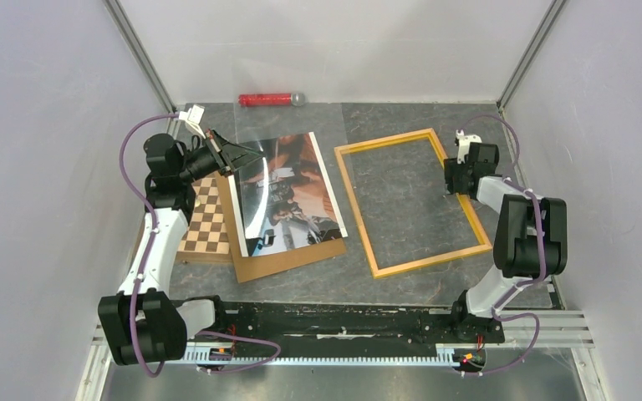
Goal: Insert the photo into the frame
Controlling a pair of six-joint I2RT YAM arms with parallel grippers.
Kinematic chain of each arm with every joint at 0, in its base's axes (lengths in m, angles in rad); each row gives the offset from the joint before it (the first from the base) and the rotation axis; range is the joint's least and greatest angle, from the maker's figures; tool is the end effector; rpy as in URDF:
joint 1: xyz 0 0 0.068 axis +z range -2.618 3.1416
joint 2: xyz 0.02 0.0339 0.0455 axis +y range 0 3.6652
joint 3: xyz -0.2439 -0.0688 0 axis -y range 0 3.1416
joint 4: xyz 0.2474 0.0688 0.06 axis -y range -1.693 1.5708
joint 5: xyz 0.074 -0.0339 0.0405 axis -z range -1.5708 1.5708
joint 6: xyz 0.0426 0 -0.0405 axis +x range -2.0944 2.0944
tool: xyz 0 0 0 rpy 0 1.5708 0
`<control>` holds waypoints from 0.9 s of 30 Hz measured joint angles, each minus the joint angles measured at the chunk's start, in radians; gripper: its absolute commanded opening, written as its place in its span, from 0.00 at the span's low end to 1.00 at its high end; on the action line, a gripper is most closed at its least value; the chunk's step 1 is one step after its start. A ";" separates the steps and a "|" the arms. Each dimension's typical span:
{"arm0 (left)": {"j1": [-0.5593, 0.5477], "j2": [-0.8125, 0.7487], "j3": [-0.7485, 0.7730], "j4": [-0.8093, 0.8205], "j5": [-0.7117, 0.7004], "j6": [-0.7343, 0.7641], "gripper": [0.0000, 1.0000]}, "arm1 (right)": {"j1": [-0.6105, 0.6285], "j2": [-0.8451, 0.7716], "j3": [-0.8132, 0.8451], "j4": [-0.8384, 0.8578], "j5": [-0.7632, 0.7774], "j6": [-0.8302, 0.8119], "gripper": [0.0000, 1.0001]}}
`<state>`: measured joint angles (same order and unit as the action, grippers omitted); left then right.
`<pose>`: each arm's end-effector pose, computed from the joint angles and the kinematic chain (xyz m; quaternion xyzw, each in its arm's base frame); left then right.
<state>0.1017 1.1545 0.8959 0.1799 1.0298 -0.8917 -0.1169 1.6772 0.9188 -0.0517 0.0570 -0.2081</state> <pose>0.2738 -0.0088 0.3238 -0.0107 0.7212 -0.5611 0.4061 0.3445 -0.0429 0.1450 -0.0317 0.9277 -0.0861 0.3619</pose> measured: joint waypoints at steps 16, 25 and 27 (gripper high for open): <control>-0.012 0.022 0.000 0.002 -0.015 0.000 0.02 | -0.093 0.065 -0.011 0.032 -0.148 0.046 0.22; -0.077 0.060 -0.014 0.029 -0.069 -0.001 0.02 | -0.129 -0.023 -0.119 0.058 -0.192 0.146 0.08; -0.085 0.082 -0.015 0.039 -0.080 -0.001 0.02 | -0.129 -0.045 -0.143 0.057 -0.198 0.166 0.07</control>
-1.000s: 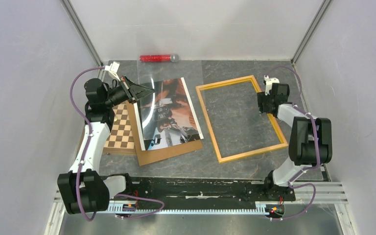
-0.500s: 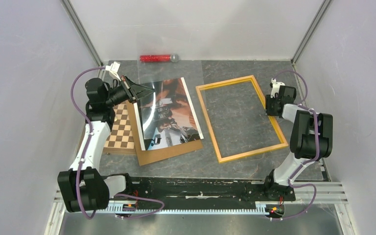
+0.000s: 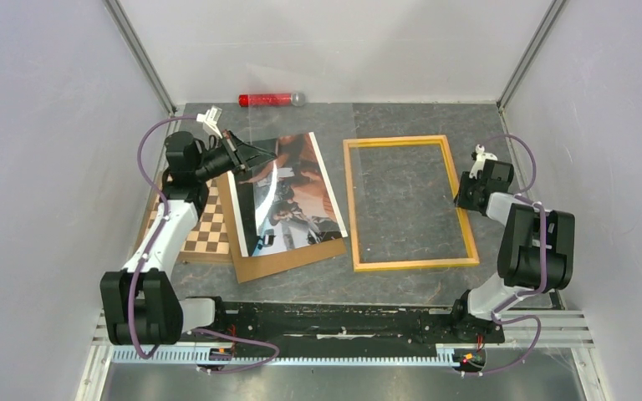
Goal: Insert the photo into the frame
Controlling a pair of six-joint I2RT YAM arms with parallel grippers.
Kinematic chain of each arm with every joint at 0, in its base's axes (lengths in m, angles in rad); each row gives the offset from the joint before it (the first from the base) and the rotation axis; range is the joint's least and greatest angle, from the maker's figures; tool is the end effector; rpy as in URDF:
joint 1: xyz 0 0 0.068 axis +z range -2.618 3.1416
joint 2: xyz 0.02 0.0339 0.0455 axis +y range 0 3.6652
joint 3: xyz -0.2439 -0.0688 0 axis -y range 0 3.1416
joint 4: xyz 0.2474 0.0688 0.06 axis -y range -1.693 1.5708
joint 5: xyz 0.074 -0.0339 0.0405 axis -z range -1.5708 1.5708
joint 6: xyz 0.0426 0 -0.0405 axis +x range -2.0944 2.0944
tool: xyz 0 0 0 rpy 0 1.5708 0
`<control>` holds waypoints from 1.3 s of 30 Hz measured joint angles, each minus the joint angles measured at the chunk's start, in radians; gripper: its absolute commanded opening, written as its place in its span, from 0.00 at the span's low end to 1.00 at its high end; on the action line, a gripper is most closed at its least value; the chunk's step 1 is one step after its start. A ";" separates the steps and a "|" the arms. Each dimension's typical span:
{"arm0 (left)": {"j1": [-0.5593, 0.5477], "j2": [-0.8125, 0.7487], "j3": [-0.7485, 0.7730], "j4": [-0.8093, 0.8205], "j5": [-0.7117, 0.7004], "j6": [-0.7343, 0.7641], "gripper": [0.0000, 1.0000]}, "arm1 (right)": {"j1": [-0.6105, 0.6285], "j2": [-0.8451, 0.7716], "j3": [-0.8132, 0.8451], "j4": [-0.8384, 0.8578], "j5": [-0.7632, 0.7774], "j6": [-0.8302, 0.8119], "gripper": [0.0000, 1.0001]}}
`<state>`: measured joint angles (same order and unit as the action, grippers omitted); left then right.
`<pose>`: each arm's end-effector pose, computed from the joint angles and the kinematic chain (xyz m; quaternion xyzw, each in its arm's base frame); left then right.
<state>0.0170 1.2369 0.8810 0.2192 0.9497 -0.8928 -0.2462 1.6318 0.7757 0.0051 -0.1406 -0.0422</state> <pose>0.2913 -0.0297 0.3005 -0.0246 0.7342 -0.5599 0.3832 0.3108 -0.0719 0.1221 0.0705 0.9313 0.0146 0.3571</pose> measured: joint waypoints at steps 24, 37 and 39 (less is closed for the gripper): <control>-0.269 0.342 -0.023 0.346 -0.106 -0.218 0.02 | 0.014 -0.191 -0.235 0.111 -0.023 0.156 0.10; -0.327 0.470 0.035 0.478 -0.138 -0.337 0.02 | 0.014 -0.164 -0.173 0.024 -0.010 0.135 0.00; -0.328 0.474 0.039 0.493 -0.142 -0.339 0.02 | 0.013 -0.159 -0.164 0.015 -0.010 0.136 0.00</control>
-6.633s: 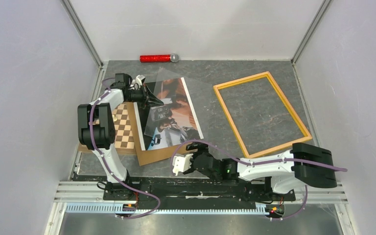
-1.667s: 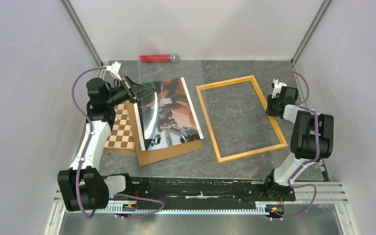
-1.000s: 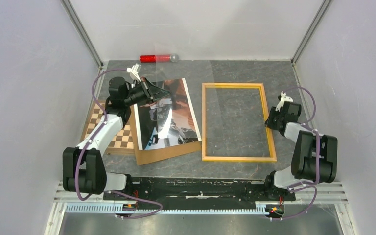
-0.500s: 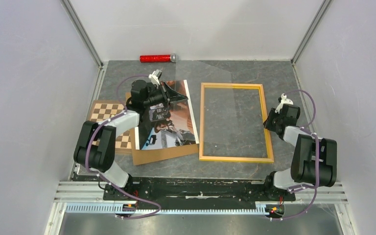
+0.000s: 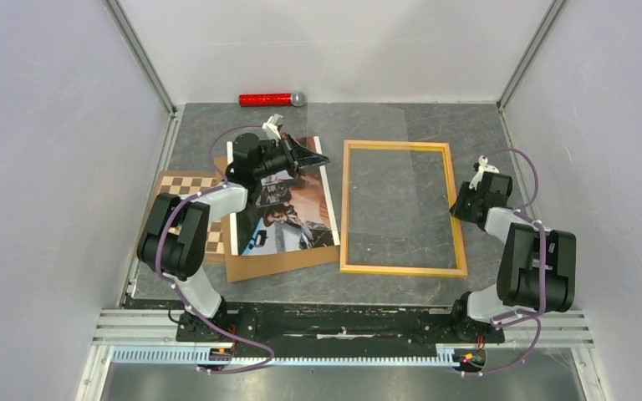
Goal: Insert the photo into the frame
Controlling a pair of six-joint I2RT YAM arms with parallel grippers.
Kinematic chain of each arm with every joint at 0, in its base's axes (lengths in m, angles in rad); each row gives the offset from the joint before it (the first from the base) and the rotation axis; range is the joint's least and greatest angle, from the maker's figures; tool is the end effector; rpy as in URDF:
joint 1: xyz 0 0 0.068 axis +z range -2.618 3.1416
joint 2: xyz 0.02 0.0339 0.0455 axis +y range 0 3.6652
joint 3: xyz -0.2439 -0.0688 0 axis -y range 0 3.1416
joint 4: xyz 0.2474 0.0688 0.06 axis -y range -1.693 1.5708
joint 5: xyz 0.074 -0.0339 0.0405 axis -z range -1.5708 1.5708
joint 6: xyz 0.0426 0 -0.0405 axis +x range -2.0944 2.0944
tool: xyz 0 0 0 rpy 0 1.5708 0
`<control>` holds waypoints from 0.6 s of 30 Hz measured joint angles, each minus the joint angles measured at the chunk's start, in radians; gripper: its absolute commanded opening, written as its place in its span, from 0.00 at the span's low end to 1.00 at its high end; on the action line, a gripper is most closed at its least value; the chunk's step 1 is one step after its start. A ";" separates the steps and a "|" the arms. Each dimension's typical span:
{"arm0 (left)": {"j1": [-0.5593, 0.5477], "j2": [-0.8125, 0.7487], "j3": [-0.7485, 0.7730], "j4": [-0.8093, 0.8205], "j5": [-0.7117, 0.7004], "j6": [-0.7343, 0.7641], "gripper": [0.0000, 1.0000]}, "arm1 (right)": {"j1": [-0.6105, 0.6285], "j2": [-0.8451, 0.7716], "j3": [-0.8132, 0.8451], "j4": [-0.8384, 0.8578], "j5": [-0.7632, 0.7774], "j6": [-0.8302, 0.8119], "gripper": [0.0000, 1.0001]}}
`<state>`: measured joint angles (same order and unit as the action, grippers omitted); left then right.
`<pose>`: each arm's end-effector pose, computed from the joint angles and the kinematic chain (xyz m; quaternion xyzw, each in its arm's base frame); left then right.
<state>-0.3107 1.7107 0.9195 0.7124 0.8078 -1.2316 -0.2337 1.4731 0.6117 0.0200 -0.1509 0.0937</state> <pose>0.3464 -0.1436 0.2131 -0.0611 0.7235 -0.6419 0.2464 0.2741 -0.0587 0.1210 0.1253 0.9235 0.0454 0.3597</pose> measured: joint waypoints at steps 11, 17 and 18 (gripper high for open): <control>-0.060 0.068 0.025 0.047 -0.033 -0.043 0.02 | -0.008 0.020 0.024 -0.014 -0.008 0.007 0.53; -0.112 0.141 0.061 0.099 -0.050 -0.090 0.02 | -0.029 0.020 0.056 -0.050 -0.010 -0.007 0.66; -0.119 0.150 0.066 0.104 -0.051 -0.092 0.02 | -0.034 0.018 0.064 -0.062 -0.012 -0.008 0.66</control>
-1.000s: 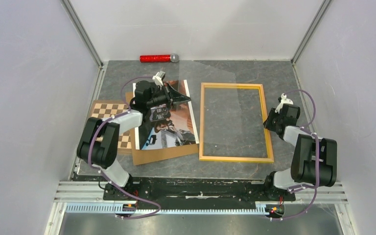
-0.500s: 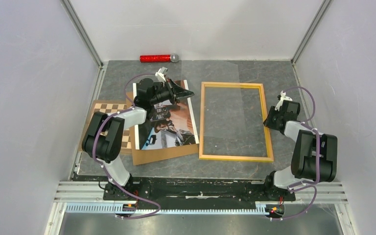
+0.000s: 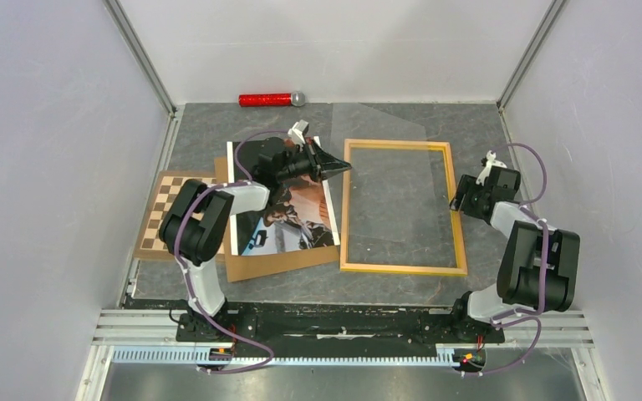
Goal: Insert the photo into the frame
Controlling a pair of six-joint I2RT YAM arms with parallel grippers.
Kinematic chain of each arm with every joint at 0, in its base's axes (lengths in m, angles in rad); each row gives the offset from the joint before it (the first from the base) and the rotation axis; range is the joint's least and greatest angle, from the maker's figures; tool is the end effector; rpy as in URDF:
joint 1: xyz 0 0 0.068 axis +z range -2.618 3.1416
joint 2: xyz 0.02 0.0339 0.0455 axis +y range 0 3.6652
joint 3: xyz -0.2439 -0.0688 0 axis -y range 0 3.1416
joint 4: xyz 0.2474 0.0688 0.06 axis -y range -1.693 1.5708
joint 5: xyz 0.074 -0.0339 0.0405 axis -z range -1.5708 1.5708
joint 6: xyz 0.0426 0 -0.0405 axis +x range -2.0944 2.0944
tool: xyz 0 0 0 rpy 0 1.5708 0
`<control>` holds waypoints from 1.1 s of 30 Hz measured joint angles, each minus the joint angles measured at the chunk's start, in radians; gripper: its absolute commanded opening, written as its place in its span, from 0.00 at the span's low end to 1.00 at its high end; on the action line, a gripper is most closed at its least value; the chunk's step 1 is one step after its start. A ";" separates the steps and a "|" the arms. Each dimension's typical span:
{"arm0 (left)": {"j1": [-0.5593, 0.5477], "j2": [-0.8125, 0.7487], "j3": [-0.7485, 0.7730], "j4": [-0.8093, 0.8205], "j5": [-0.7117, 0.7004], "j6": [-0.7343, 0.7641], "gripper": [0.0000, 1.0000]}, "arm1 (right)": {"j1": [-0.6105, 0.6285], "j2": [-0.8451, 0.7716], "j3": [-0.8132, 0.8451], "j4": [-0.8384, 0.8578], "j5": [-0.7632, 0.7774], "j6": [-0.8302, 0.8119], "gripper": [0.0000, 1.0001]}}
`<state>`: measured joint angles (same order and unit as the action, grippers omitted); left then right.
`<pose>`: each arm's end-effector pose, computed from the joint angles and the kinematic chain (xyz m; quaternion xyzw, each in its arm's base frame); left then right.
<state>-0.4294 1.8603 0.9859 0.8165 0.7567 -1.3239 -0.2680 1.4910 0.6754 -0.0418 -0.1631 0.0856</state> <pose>0.3507 -0.1928 0.1899 -0.0637 0.7190 -0.6621 0.2015 0.2812 -0.0701 0.1299 0.1363 0.9244 0.0443 0.3535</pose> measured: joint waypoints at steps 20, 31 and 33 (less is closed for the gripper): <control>-0.128 0.146 0.116 0.039 -0.069 -0.018 0.02 | -0.241 -0.065 0.081 -0.068 -0.227 -0.046 0.63; -0.160 0.181 0.093 0.105 -0.128 -0.010 0.02 | -0.285 -0.095 -0.001 -0.023 -0.319 -0.139 0.63; -0.168 0.191 0.088 0.115 -0.135 0.000 0.02 | -0.286 -0.109 -0.011 -0.016 -0.322 -0.150 0.63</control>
<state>-0.5972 2.0510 1.0740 0.9318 0.6216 -1.3239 -0.5537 1.3819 0.6640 -0.0578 -0.4850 -0.0643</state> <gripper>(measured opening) 0.033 0.633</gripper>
